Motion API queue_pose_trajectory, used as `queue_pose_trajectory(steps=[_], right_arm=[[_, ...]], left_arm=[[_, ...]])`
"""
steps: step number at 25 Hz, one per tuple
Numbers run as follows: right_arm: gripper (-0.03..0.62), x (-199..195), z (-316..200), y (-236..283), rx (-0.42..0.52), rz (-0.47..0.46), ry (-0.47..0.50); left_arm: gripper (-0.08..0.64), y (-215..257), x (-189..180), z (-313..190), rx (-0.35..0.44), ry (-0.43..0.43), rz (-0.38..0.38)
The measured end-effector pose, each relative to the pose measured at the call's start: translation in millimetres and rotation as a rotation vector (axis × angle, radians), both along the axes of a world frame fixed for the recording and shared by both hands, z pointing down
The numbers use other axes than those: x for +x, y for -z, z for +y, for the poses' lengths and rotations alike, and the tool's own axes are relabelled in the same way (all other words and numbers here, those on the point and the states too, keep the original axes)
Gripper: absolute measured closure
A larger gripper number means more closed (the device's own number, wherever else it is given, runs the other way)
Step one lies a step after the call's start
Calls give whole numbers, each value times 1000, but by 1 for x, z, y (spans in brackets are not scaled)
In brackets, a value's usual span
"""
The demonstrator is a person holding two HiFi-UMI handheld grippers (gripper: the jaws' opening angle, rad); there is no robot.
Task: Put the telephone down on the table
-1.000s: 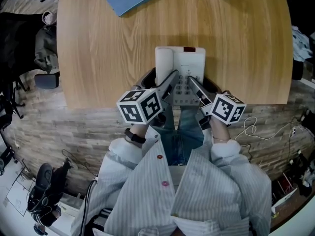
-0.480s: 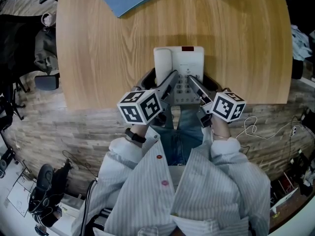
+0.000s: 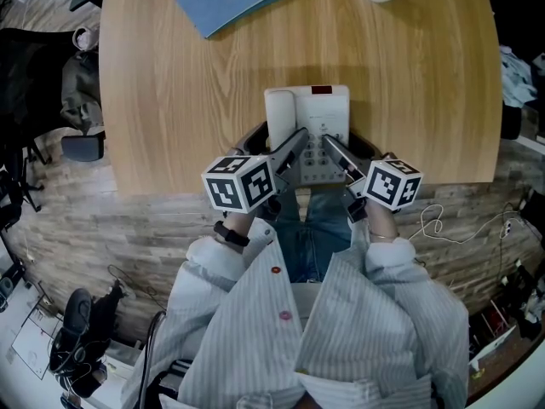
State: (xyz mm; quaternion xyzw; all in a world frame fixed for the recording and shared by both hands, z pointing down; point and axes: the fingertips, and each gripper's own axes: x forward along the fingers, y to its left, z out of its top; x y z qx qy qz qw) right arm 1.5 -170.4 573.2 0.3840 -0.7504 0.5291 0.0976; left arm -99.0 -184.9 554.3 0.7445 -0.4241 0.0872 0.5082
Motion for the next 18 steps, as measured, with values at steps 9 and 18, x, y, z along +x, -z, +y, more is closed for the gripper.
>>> queue_pose_trajectory(steps=[9,18], right_arm=[[316,1,0,2,-17,29,2],[316,8,-7,11,1,40,-12]], left_arm=[[196,0,2,0,-23,-51,3],[195,4,2,1,-34,-98,-5]])
